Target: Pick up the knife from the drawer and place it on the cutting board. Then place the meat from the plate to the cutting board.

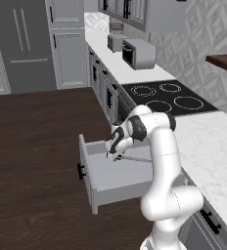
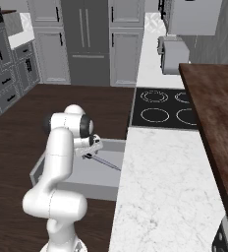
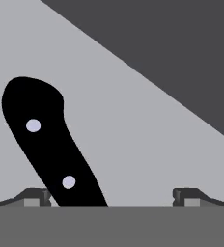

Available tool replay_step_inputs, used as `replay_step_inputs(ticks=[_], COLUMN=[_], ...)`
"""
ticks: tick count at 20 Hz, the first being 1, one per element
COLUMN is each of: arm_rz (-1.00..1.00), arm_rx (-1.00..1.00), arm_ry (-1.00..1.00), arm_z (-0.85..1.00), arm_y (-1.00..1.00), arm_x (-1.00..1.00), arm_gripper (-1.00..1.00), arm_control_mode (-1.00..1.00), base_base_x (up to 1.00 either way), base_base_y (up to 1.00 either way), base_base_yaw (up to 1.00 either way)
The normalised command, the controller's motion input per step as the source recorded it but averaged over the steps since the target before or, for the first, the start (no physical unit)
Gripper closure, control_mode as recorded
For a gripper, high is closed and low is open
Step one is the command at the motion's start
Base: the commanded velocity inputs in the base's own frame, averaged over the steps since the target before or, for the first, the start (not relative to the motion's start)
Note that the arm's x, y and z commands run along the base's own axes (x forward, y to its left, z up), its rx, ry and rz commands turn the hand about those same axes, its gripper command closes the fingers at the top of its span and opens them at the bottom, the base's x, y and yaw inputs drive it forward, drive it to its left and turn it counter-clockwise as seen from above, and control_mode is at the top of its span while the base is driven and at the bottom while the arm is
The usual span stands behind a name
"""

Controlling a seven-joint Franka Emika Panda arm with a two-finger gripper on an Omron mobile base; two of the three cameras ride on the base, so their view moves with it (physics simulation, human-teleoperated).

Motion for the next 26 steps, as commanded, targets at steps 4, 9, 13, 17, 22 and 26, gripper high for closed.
replay_step_inputs(ticks=[4, 9, 13, 17, 22, 26], arm_rz=[0.12, 0.03, 0.08, 0.09, 0.07, 0.06], arm_rx=[-0.05, -0.12, -0.09, -0.01, 0.02, 0.07], arm_ry=[0.01, 0.0, 0.0, -0.02, -0.02, -0.14], arm_z=[-0.42, -0.25, -0.34, -0.06, 0.53, 1.0], arm_y=[0.03, 0.12, 0.0, 0.0, 0.09, 0.39], arm_x=[0.06, 0.02, -0.24, -0.63, -0.87, -0.49], arm_gripper=[1.0, 1.0, 1.0, 1.0, 1.0, 1.0], arm_control_mode=[-1.0, -1.0, -1.0, -1.0, -1.0, -1.0], base_base_x=[0.0, 0.0, 0.0, 0.0, 0.0, 0.0], base_base_y=[0.0, 0.0, 0.0, 0.0, 0.0, 0.0], base_base_yaw=[0.0, 0.0, 0.0, 0.0, 0.0, 0.0])
